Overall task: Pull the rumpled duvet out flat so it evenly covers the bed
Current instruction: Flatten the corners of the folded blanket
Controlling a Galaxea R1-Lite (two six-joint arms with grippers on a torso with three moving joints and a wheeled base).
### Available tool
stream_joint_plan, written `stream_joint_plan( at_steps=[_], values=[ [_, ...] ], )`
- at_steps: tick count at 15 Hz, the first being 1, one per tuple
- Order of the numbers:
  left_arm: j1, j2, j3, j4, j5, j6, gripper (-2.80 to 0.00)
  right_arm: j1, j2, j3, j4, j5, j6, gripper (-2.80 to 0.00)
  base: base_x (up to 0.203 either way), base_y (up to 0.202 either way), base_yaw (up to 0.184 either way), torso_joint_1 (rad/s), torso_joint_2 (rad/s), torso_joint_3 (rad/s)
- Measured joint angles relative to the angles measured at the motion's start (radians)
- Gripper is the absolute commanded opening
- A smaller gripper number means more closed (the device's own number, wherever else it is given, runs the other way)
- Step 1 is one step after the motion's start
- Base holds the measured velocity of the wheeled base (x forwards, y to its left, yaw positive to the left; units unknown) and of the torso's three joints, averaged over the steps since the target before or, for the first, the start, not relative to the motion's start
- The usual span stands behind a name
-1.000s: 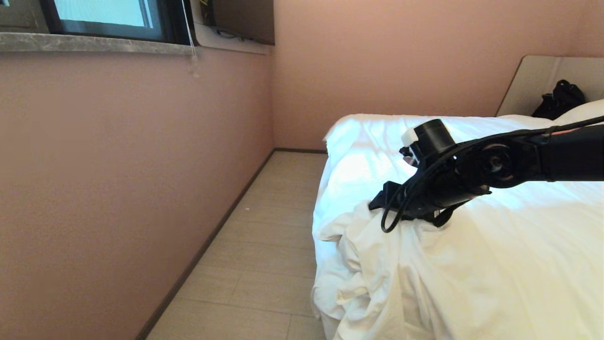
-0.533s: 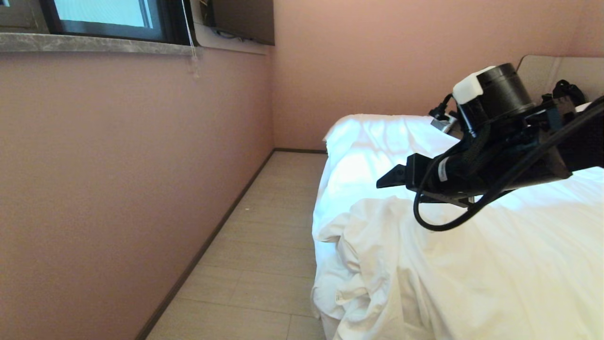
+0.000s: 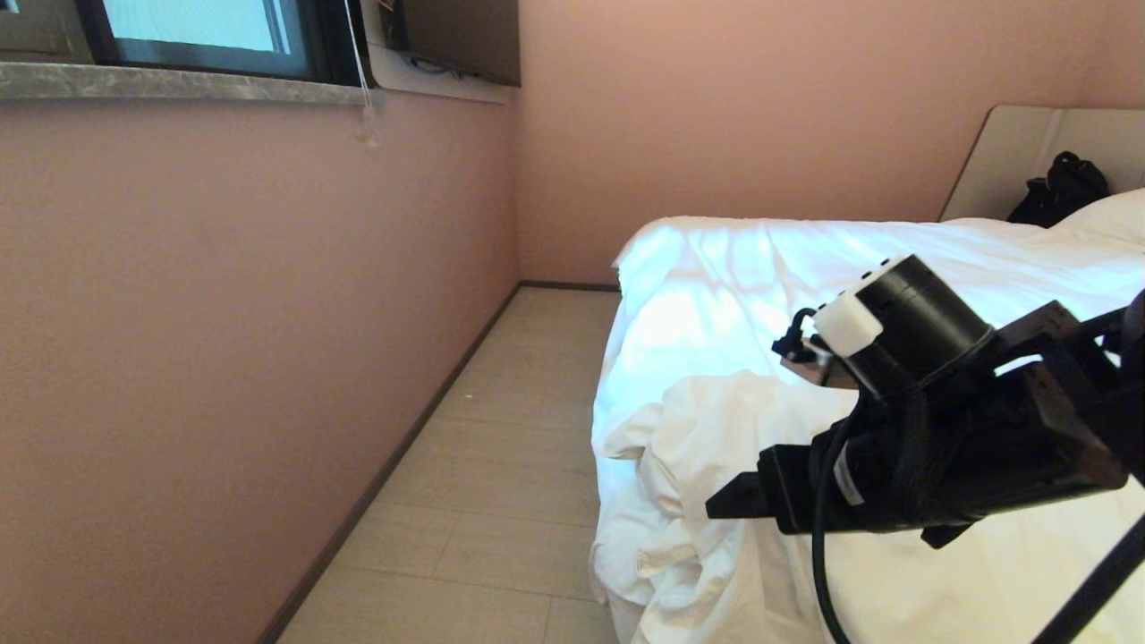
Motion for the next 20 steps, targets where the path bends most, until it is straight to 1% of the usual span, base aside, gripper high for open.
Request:
stream_joint_plan(
  at_steps=[3, 8, 11, 14, 18, 20],
  values=[
    [0.0, 0.0, 0.0, 0.0, 0.0, 0.0, -2.8, 0.015, 0.068, 0.058, -0.046, -0.003, 0.008, 0.0, 0.0, 0.0, 0.0, 0.0, 0.0, 0.0],
    [0.0, 0.0, 0.0, 0.0, 0.0, 0.0, -2.8, 0.046, 0.2, 0.107, -0.166, 0.0, 0.052, 0.0, 0.0, 0.0, 0.0, 0.0, 0.0, 0.0],
    [0.0, 0.0, 0.0, 0.0, 0.0, -0.001, -2.8, 0.086, 0.261, 0.127, -0.216, 0.004, 0.06, 0.0, 0.0, 0.0, 0.0, 0.0, 0.0, 0.0],
    [0.0, 0.0, 0.0, 0.0, 0.001, 0.0, -2.8, 0.126, 0.316, 0.147, -0.234, 0.007, 0.073, 0.0, 0.0, 0.0, 0.0, 0.0, 0.0, 0.0],
    [0.0, 0.0, 0.0, 0.0, 0.0, 0.0, -2.8, 0.128, 0.359, 0.171, -0.255, -0.002, 0.079, 0.0, 0.0, 0.0, 0.0, 0.0, 0.0, 0.0],
    [0.0, 0.0, 0.0, 0.0, 0.0, 0.0, -2.8, 0.106, 0.378, 0.178, -0.288, -0.017, 0.078, 0.0, 0.0, 0.0, 0.0, 0.0, 0.0, 0.0]
  ],
)
